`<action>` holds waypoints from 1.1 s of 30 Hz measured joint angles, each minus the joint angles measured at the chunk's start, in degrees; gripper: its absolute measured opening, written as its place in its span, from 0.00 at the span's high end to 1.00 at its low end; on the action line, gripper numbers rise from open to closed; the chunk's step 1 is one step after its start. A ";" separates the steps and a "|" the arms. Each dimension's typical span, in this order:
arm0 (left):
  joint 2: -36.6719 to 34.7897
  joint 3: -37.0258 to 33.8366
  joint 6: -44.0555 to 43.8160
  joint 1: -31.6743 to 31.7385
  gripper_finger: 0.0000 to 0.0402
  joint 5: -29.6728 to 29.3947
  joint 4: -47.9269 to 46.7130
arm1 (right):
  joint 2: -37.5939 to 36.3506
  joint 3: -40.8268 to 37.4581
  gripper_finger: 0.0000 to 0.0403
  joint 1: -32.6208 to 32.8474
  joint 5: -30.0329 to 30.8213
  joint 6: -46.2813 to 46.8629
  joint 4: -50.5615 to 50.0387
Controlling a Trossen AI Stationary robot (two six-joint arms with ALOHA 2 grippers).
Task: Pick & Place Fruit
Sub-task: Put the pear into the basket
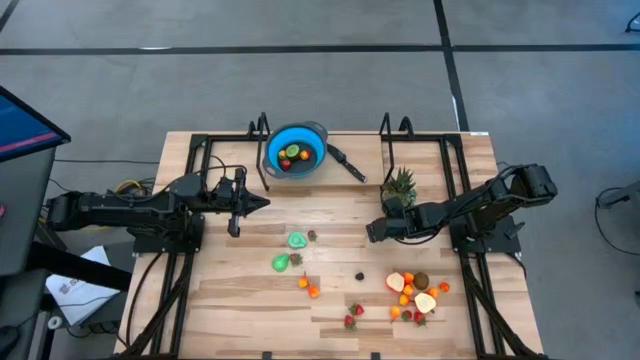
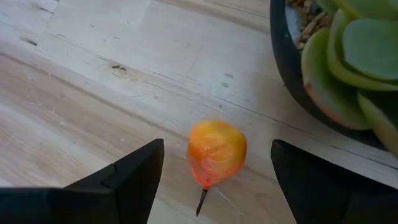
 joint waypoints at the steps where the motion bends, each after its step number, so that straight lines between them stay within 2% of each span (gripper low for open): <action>1: 0.01 0.00 0.00 0.01 0.99 -0.02 0.00 | 0.00 0.00 0.28 0.01 -0.05 0.00 0.00; 33: 0.01 0.00 0.00 0.02 0.99 -0.01 0.00 | 0.00 0.00 0.30 0.01 -0.15 0.01 0.01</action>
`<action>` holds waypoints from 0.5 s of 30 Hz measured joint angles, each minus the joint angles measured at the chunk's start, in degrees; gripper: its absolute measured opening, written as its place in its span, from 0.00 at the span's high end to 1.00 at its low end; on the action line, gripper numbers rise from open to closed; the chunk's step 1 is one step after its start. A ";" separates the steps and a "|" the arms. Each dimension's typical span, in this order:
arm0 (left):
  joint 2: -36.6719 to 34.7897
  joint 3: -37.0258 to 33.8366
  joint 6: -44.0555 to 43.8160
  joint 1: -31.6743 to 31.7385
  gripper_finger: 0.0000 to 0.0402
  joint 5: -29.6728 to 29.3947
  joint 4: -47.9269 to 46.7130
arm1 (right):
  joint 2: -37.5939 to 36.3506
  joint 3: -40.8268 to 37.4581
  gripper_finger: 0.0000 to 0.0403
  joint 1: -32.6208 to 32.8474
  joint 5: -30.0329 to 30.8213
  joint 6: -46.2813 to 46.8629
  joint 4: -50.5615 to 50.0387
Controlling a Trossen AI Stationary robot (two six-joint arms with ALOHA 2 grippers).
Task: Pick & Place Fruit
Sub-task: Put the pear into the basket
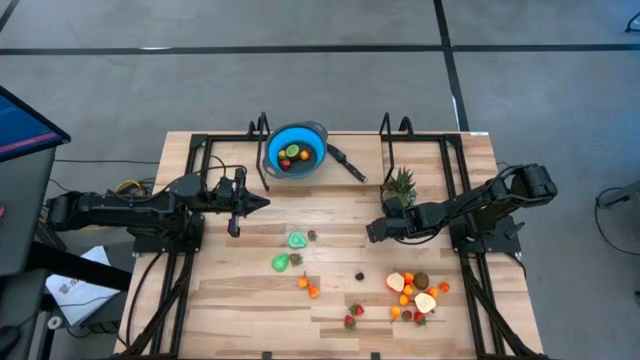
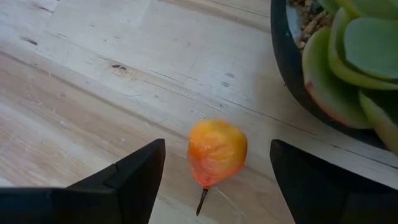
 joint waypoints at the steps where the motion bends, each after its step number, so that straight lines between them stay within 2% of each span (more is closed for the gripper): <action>1: 0.01 0.00 0.00 0.00 0.99 0.01 0.00 | 0.00 0.00 0.31 0.00 0.00 0.00 -0.02; 15: 0.00 0.00 0.00 0.00 0.99 -0.01 0.00 | 0.00 0.00 0.60 -0.02 0.24 0.90 -0.02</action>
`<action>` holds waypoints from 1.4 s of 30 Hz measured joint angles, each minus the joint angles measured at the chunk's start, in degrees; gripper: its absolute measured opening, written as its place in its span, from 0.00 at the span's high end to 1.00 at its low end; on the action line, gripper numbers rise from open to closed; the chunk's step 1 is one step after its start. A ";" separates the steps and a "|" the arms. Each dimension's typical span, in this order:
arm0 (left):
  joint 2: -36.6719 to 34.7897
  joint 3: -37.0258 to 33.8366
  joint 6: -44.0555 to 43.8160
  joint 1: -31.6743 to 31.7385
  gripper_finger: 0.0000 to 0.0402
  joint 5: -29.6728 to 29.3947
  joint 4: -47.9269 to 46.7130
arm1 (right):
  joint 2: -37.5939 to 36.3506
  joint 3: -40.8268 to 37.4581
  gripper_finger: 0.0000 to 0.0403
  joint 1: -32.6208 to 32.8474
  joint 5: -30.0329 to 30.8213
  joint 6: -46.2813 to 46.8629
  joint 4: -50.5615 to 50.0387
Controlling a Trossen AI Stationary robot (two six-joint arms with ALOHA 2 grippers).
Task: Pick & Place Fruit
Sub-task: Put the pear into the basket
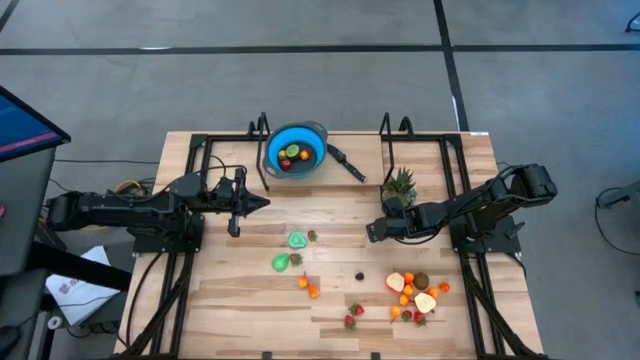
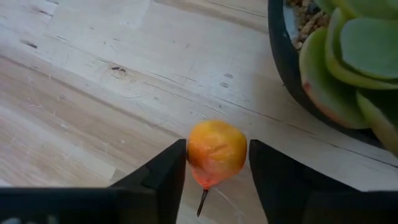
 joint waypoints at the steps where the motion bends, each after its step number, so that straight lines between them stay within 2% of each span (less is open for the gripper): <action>1: 0.00 0.00 0.00 -0.01 0.99 0.01 0.00 | -0.01 0.01 0.62 0.00 0.02 0.00 0.01; 8: -0.01 0.00 0.00 0.00 0.99 0.02 0.00 | 0.00 0.02 0.74 0.00 0.11 0.94 0.03; 19: -0.01 0.00 0.00 -0.02 0.99 0.00 0.00 | -0.24 0.35 0.74 0.28 -0.02 1.09 -0.26; 25: 0.01 0.00 0.00 -0.01 0.99 0.00 0.00 | -0.24 4.98 0.74 1.33 -0.18 -1.48 -2.19; 34: -0.01 0.00 0.00 -0.02 0.99 0.00 0.00 | -0.26 17.91 0.75 1.63 0.01 -14.32 -3.42; 42: -0.01 0.00 0.00 -0.02 0.99 0.01 -0.02 | -0.19 27.74 0.75 -2.14 4.81 -31.41 -0.95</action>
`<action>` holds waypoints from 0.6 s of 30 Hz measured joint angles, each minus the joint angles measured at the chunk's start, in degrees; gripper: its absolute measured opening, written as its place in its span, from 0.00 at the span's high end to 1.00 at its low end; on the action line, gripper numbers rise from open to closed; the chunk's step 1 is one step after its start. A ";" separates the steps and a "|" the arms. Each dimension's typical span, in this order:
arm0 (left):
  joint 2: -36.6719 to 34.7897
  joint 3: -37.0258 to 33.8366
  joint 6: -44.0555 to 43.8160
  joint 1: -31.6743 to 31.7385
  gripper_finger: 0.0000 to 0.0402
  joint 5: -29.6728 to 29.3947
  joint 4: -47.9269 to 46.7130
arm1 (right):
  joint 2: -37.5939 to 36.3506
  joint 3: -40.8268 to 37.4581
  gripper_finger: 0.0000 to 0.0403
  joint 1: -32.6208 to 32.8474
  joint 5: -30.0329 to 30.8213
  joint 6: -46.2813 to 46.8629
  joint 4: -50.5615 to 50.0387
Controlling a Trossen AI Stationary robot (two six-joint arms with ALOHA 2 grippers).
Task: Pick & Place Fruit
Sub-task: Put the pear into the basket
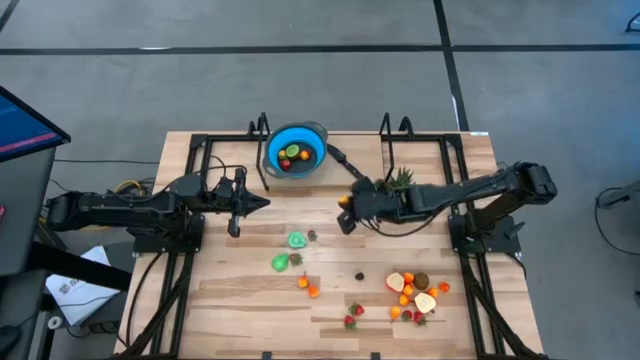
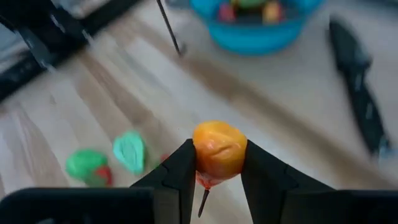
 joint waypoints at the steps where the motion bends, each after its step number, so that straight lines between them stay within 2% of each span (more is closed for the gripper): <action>1: 0.02 0.00 0.00 0.02 0.99 0.01 0.02 | 0.04 0.52 0.75 -0.75 0.14 -2.28 1.76; 9: 0.00 0.00 0.00 0.02 0.99 0.01 0.02 | 0.08 0.74 0.75 -7.07 0.18 -17.47 19.69; 18: 0.02 0.00 0.00 0.00 0.99 -0.01 0.02 | 0.12 0.74 0.75 -11.12 -0.45 -24.33 31.45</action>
